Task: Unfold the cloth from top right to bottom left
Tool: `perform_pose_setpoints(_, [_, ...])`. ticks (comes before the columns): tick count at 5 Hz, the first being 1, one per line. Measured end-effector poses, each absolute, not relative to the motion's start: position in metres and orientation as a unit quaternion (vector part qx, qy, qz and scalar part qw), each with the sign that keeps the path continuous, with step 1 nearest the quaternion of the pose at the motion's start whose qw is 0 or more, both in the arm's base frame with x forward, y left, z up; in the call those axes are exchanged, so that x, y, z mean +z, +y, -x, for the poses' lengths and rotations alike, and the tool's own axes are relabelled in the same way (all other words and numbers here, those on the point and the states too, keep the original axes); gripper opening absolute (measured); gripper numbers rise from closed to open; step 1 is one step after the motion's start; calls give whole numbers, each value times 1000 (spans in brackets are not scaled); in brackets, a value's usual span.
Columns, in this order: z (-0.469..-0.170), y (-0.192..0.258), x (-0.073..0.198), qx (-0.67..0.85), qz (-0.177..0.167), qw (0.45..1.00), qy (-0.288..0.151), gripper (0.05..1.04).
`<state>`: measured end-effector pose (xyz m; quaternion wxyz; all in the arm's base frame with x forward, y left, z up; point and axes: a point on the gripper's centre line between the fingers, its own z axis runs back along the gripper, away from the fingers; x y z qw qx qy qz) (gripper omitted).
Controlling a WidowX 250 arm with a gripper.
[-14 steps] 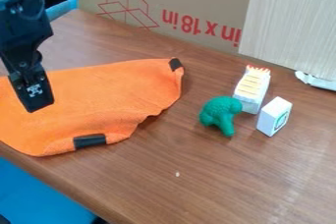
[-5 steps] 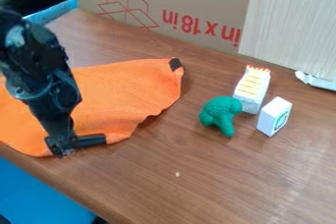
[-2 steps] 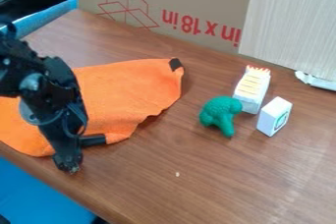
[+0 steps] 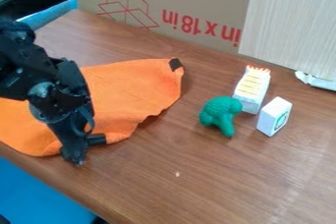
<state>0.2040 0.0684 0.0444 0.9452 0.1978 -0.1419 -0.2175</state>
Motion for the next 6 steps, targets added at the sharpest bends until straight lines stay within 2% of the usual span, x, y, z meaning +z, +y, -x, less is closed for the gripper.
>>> perform_pose_setpoints(2, [-208, 65, 38, -212, -191, 948, -139, 389])
perform_pose_setpoints(3, [-209, 64, 38, -214, -187, 948, -143, 158])
perform_pose_setpoints(4, [-207, 66, 39, -216, -180, 949, -143, 63])
perform_pose_setpoints(6, [-186, 65, 64, -239, -142, 950, -144, 51])
